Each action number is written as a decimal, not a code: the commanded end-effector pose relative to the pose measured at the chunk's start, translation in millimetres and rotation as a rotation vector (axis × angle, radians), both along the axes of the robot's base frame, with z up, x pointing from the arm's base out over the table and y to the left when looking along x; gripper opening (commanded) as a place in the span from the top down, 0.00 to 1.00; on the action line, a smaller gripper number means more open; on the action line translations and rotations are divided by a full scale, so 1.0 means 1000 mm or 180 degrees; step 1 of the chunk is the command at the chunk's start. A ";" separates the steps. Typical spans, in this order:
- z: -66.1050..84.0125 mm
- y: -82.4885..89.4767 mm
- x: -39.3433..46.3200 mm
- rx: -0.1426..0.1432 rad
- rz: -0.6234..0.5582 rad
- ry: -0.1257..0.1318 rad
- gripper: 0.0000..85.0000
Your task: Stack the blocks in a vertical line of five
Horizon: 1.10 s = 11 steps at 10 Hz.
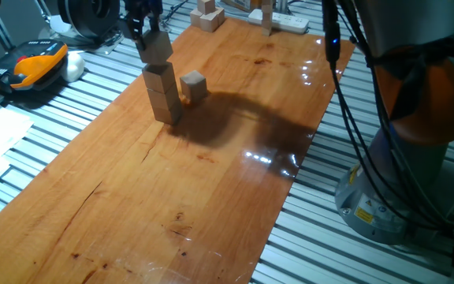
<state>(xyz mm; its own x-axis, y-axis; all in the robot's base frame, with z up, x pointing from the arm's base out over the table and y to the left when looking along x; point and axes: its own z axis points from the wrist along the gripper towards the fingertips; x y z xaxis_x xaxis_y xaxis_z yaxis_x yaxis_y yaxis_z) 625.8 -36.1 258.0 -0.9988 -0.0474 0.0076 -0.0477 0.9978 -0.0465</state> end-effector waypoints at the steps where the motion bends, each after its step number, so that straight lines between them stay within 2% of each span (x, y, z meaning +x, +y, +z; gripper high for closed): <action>1: 0.000 0.000 -0.0001 -0.0014 0.0027 0.0016 1.00; 4: 0.000 0.000 -0.0011 -0.0013 0.0041 0.0177 1.00; 7: 0.000 0.001 -0.0019 0.0057 -0.0075 -0.0192 1.00; 8: 0.001 0.000 -0.0018 0.0020 -0.0081 -0.0247 1.00; 11: -0.001 -0.005 -0.0022 0.0007 -0.0047 -0.0260 1.00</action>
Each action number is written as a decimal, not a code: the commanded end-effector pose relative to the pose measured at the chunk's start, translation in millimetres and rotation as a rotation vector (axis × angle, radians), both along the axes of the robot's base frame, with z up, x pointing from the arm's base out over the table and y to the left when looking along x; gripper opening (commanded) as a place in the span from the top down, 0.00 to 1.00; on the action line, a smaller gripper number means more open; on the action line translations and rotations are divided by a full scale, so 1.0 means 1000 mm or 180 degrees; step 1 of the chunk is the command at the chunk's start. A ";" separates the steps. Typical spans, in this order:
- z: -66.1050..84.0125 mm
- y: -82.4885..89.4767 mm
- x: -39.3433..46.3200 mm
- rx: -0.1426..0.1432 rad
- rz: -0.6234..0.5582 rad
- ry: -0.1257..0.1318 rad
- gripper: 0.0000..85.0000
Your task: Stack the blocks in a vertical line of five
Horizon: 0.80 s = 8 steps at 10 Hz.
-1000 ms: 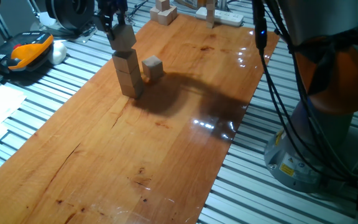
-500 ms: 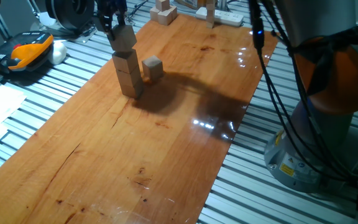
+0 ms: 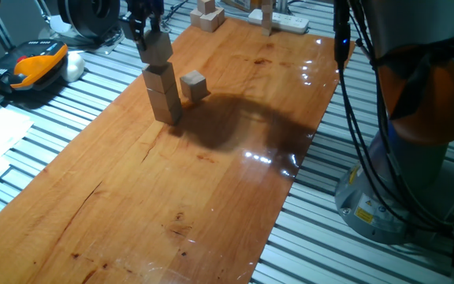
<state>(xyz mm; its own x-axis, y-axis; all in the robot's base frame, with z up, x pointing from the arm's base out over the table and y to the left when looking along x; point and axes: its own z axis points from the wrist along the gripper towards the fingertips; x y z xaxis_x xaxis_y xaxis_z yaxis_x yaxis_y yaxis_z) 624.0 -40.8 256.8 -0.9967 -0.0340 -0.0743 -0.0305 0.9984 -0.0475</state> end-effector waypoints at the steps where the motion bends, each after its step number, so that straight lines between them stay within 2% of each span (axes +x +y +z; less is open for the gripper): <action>1: -0.001 -0.001 0.0005 0.0000 0.0001 -0.0008 1.00; 8: -0.004 0.005 0.0024 -0.0033 -0.0012 -0.0019 1.00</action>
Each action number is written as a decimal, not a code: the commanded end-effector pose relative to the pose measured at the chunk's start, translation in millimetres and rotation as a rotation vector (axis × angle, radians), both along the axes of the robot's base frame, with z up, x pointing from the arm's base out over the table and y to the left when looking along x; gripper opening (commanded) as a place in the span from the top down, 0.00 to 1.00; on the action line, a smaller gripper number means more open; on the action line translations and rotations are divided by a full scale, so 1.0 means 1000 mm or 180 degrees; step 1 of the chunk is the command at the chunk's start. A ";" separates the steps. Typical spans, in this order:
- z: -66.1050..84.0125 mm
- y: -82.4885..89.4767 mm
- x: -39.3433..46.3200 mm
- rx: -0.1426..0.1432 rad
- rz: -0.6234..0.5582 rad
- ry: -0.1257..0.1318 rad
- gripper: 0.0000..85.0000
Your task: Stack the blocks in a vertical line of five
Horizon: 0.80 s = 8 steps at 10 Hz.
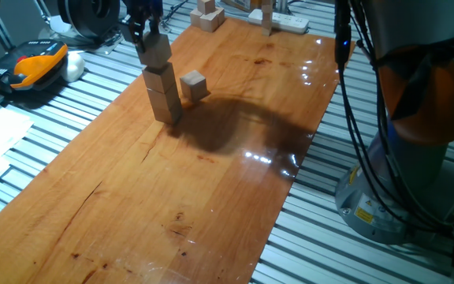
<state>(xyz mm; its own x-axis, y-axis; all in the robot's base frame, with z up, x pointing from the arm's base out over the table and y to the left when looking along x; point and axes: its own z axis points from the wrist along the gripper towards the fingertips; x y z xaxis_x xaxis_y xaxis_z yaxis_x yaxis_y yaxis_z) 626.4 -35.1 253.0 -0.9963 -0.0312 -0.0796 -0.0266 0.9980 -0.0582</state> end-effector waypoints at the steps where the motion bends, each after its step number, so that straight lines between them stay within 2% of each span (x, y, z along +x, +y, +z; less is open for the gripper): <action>1: -0.001 0.001 0.0001 -0.0015 -0.0001 -0.0001 1.00; 8: -0.007 0.002 0.0005 -0.0029 0.0022 -0.0018 1.00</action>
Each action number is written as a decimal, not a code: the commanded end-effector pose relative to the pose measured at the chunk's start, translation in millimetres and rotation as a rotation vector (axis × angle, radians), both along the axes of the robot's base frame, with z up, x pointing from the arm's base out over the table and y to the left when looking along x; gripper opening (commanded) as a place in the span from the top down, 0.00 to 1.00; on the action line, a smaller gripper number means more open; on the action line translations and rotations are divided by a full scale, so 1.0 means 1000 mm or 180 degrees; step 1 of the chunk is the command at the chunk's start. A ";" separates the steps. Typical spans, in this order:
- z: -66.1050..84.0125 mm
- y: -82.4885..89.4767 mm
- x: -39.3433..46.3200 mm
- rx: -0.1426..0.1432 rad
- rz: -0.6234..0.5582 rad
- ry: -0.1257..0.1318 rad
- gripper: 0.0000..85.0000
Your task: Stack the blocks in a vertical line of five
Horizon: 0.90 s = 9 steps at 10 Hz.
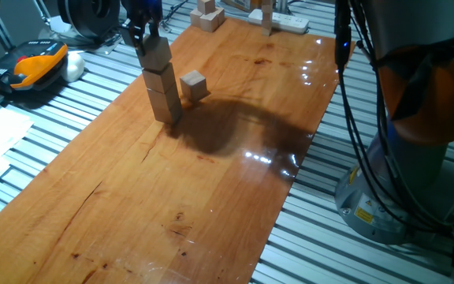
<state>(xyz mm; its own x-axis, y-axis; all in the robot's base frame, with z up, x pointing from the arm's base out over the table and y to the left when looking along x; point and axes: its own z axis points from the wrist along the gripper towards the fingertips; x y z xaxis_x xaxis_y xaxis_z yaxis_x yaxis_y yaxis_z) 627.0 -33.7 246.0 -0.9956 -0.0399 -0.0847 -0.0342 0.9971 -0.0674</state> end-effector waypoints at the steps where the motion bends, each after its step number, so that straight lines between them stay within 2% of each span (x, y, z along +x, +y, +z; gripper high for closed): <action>1: -0.001 -0.001 0.0000 0.0000 0.0006 0.0004 1.00; 5: -0.003 -0.002 0.0007 -0.0014 0.0005 0.0004 1.00; 7: -0.003 -0.001 0.0001 -0.0019 -0.0103 -0.0013 1.00; 9: -0.003 -0.002 0.0001 0.0015 -0.0251 -0.0037 1.00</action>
<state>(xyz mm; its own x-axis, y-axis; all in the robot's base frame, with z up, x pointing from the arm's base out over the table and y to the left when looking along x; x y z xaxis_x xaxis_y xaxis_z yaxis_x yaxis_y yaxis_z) 627.1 -35.1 243.5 -0.9946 0.0386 -0.0961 0.0447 0.9970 -0.0627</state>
